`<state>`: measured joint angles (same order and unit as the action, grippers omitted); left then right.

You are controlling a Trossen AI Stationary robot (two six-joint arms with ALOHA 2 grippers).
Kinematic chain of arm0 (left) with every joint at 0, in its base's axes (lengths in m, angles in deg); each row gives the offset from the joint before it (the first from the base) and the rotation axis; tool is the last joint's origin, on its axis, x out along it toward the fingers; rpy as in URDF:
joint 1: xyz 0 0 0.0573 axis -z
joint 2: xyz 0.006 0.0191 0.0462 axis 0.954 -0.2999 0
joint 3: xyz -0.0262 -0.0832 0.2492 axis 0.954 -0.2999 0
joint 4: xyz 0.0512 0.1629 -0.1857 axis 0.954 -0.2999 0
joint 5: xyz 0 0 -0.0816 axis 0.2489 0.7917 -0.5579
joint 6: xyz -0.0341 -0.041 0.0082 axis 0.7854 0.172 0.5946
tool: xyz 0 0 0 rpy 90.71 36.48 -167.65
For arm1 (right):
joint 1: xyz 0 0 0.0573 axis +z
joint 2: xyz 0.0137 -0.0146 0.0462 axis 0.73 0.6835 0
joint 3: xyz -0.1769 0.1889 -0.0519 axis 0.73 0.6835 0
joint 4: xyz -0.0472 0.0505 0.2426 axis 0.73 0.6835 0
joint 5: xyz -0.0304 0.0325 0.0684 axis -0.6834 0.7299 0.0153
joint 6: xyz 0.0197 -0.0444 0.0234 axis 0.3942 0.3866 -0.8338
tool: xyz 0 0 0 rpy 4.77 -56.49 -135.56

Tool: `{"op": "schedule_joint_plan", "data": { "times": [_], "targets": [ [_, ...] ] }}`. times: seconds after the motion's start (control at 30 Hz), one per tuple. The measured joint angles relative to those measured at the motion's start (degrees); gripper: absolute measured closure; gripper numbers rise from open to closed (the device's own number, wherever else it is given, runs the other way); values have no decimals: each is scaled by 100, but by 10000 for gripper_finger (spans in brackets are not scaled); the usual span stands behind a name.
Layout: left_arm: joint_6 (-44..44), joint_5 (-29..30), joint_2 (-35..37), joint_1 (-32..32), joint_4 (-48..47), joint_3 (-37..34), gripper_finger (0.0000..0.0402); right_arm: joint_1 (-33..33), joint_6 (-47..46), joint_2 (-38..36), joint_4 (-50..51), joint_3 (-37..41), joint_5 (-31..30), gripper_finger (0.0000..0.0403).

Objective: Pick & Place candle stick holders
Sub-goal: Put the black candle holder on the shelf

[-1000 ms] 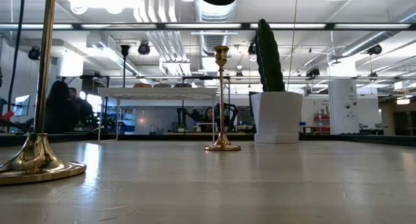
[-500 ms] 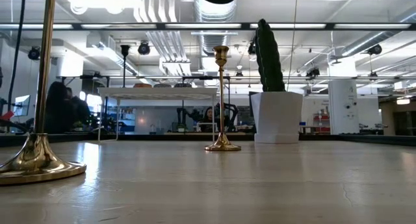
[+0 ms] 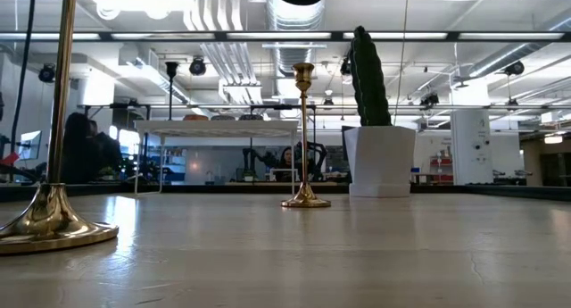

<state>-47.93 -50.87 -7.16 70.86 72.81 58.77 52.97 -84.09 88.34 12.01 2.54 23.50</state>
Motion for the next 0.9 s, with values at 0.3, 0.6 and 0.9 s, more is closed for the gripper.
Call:
{"op": "schedule_joint_plan", "data": {
  "times": [0.3, 0.6, 0.9],
  "targets": [
    [-128, -9, 0, -32, -165, 44, 385, -2, 20, 0, 19, 7, -7, 394],
    [-323, 3, 0, -39, -169, 44, 385, 0, -126, 0, 19, 7, -30, 386],
    [-365, 28, 5, -73, -217, 44, 385, -16, -128, -244, 565, 5, -46, 279]
  ]
}}
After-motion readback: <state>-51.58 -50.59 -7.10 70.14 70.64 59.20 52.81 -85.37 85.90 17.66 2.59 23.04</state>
